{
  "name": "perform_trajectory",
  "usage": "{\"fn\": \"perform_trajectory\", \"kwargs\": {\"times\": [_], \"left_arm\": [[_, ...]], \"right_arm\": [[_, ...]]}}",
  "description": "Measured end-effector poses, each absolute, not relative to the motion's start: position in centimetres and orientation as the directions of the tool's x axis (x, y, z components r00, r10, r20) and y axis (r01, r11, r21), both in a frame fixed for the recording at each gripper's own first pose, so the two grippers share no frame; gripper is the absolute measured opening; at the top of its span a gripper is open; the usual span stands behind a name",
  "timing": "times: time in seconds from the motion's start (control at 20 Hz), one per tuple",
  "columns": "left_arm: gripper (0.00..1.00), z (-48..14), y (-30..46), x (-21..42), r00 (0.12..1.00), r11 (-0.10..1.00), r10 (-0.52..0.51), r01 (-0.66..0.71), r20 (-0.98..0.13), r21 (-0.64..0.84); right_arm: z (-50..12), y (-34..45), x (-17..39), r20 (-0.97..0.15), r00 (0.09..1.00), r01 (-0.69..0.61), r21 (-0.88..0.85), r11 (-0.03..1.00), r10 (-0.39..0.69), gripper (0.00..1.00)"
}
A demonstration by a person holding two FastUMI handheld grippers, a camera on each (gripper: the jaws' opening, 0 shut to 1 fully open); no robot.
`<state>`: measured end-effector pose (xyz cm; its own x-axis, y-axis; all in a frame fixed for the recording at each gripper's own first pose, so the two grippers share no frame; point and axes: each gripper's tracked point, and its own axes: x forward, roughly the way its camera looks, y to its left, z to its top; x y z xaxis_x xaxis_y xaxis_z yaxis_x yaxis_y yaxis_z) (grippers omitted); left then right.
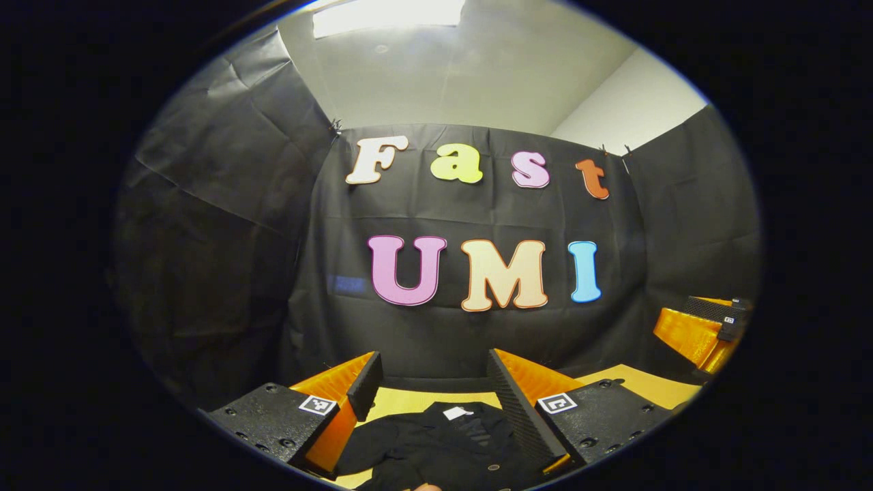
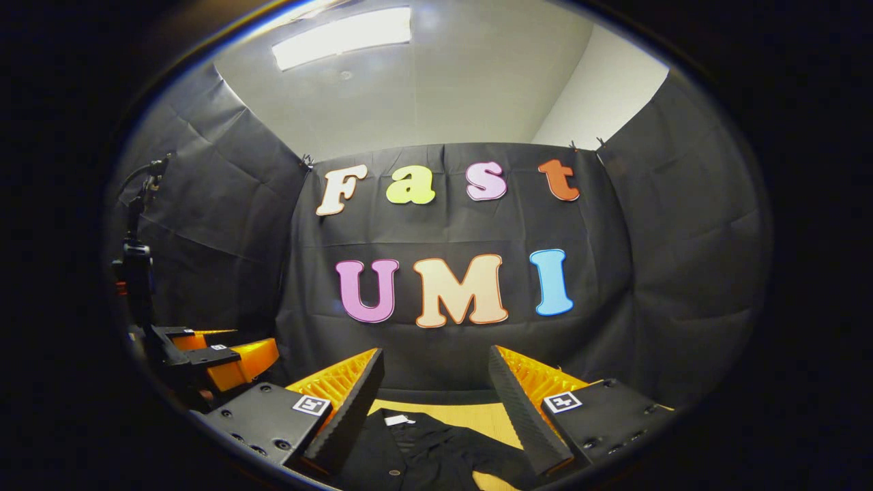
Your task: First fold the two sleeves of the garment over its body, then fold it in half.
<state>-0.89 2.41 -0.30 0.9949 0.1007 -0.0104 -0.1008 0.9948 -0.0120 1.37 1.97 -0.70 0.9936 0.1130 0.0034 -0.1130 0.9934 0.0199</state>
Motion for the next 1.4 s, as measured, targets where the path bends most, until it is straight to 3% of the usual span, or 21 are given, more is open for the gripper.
{"fn": "perform_trajectory", "kwargs": {"times": [0.25,0.8,1.4], "left_arm": [[0.92,-0.7,3.2,-1.0,0.991,0.991,0.130,-0.130,-0.024,-0.016],[0.92,-1.0,2.0,-0.7,0.988,0.989,0.148,-0.148,-0.040,-0.001],[0.92,-1.3,-0.8,-0.5,0.986,0.987,0.160,-0.159,-0.051,0.031]], "right_arm": [[-2.1,0.6,2.0,-0.023,0.994,-0.103,-0.009,0.995,0.103,0.97],[-8.2,-9.4,3.4,-0.151,0.987,0.041,-0.118,0.992,-0.058,0.99],[-20.9,-21.1,1.4,-0.433,0.879,0.115,-0.215,0.970,-0.200,0.98]]}}
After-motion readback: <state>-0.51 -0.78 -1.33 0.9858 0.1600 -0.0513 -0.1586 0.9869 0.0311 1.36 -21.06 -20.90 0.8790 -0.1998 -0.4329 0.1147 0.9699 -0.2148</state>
